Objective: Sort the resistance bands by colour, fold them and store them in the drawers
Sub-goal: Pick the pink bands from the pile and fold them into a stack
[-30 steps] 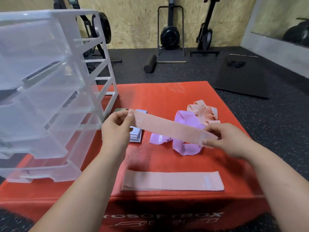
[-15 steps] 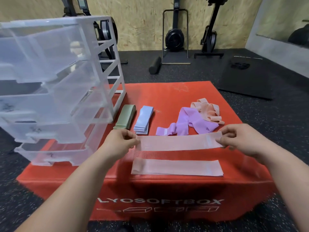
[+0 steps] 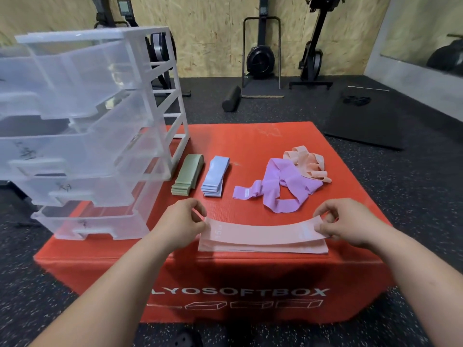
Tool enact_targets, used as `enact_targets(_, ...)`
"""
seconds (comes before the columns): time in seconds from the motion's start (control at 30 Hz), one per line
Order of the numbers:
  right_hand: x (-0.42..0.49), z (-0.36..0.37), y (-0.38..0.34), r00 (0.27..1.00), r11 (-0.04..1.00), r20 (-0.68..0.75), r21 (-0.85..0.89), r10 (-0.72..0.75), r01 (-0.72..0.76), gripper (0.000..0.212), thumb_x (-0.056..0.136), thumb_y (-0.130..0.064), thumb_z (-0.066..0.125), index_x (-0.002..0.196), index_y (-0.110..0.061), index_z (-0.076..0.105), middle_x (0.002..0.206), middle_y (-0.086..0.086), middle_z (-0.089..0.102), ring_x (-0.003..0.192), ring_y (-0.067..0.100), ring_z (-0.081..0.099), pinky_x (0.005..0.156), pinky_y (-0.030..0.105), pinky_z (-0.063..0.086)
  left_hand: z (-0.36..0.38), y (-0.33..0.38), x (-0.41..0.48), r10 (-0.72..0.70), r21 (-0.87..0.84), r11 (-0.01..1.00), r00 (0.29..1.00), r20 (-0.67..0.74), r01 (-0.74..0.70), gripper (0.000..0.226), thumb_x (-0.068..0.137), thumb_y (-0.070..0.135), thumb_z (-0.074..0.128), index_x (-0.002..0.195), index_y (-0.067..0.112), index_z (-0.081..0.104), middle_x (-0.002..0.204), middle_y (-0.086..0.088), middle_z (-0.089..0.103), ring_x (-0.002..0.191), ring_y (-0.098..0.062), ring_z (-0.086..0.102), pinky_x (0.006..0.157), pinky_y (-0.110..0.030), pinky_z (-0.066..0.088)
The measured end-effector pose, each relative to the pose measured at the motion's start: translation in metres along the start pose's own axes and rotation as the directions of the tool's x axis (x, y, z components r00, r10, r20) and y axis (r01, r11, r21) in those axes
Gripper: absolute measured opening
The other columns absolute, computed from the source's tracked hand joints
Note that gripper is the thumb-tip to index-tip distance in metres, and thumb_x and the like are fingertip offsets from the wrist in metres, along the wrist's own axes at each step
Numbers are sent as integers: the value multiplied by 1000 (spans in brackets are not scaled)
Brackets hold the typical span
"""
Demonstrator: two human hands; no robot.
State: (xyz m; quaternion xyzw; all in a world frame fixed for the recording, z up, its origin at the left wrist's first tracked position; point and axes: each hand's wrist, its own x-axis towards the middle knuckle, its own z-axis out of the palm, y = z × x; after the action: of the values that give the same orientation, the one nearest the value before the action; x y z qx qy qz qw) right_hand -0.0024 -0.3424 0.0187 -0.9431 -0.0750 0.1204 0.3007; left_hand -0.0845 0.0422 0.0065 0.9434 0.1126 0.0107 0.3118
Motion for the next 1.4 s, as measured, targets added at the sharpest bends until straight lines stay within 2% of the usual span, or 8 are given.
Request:
enact_targets(0.17,-2,5,-1,999,992,33,-120,-19,23,22,77,-14,85,91,-25,71,62,-8,71,51,10,68,52,21,45,3,0,4,-6,71,997,1000,29,4,14,85,19,76,88,30,69,81,11,74,79,-11,70,65,-28,53)
enact_targets(0.3,0,8,-1,999,973,48,-231,-12,23,24,73,-23,87,90,-29,71,66,-12,73,61,1,66,56,21,43,6,-1,6,19,136,990,999,35,-24,11,84,25,78,88,30,69,84,12,72,82,-8,67,68,-28,54)
enact_targets(0.53,5,10,0,998,927,48,-373,-27,43,30,71,-41,87,95,-35,70,78,-12,67,78,6,62,74,30,52,6,-6,13,38,276,960,996,77,-58,16,83,35,78,94,34,67,88,12,66,80,-8,61,65,-30,46)
enact_targets(0.63,5,5,4,990,907,102,-399,-101,134,44,69,-50,88,107,-38,67,98,-15,64,89,7,62,82,30,50,4,-9,14,159,229,954,975,155,-192,30,83,40,81,109,37,65,107,13,64,94,-8,63,77,-27,49)
enact_targets(0.77,0,5,10,952,884,244,-383,-183,268,69,59,-50,92,123,-41,66,116,-22,62,105,4,62,96,29,52,4,-11,8,307,212,898,895,325,-385,65,73,48,89,132,36,63,122,18,61,109,-5,60,94,-26,50)
enact_targets(0.9,2,9,15,955,865,207,-414,-213,283,62,60,-42,95,116,-43,68,109,-25,65,99,2,61,92,29,53,5,-9,8,315,242,882,887,337,-405,68,70,46,90,132,42,62,117,23,62,104,-5,60,89,-27,52)
enact_targets(1.23,11,11,20,951,856,195,-420,-238,301,53,58,-49,93,105,-49,68,105,-22,64,98,4,62,90,35,55,6,-9,8,317,266,870,884,345,-416,64,69,47,90,128,44,64,113,20,62,100,-7,60,86,-32,55)
enact_targets(1.4,9,6,15,949,871,208,-388,-238,303,54,63,-45,95,110,-42,70,107,-23,64,98,0,62,90,29,53,6,-10,10,340,241,871,879,334,-429,66,68,57,87,129,45,63,112,21,64,99,-5,62,86,-30,55)
